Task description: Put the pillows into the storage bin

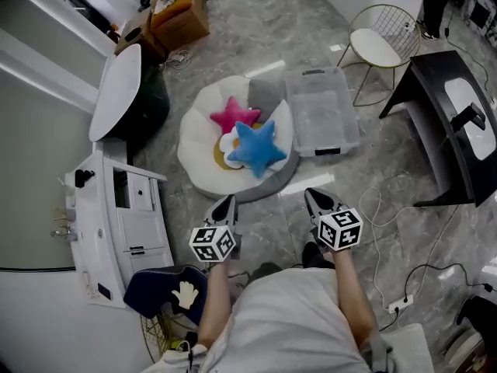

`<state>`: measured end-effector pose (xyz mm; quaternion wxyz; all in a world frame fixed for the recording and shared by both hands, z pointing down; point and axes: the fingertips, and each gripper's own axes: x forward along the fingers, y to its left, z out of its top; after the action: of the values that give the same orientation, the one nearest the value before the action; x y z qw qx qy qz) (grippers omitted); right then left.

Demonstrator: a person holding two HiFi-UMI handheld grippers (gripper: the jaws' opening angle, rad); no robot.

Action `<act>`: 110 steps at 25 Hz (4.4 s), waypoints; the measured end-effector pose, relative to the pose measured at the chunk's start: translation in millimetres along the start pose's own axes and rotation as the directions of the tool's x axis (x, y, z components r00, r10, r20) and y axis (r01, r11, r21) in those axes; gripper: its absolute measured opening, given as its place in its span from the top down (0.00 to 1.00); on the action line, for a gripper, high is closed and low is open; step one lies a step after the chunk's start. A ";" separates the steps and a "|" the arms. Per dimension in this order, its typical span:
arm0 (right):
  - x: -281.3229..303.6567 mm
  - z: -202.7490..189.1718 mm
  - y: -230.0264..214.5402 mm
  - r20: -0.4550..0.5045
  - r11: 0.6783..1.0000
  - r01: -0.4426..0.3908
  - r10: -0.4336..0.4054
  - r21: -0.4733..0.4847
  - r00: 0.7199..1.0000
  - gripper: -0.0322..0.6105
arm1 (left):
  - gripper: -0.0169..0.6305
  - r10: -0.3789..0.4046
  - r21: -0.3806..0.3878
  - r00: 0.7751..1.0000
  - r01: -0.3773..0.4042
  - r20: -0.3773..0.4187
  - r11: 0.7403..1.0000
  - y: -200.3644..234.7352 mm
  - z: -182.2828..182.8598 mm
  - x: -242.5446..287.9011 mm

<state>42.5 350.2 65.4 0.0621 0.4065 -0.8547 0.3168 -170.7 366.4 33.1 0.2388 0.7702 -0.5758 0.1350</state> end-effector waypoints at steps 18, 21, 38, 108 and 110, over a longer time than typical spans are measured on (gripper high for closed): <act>29.4 10.3 -83.1 -0.141 0.996 -0.062 0.053 -0.063 0.989 0.95 | 0.96 0.067 -0.113 0.997 -0.069 -0.023 0.991 15.5 -6.4 56.7; 48.0 16.7 -83.1 -0.151 0.995 -0.067 0.056 -0.069 0.987 0.95 | 0.96 0.072 -0.136 0.997 -0.073 -0.016 0.988 30.5 -4.1 72.4; 255.7 27.1 -139.0 -0.305 0.999 -0.030 0.026 -0.011 0.952 0.95 | 0.96 0.082 -0.131 0.982 -0.105 -0.172 0.986 170.0 7.2 261.2; 677.4 -249.2 -288.9 -0.344 0.546 -0.782 0.827 0.301 0.445 0.12 | 0.37 0.035 -0.478 0.919 0.171 0.392 0.862 398.9 -363.0 474.7; 675.1 -248.9 -280.8 -0.345 0.537 -0.796 0.830 0.278 0.439 0.12 | 0.36 0.012 -0.475 0.899 0.220 0.439 0.852 395.8 -355.2 474.0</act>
<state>-235.8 -76.7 645.8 0.0773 -0.1344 -0.8936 0.4213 -381.0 74.1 647.9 0.3106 0.7197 -0.5850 -0.2082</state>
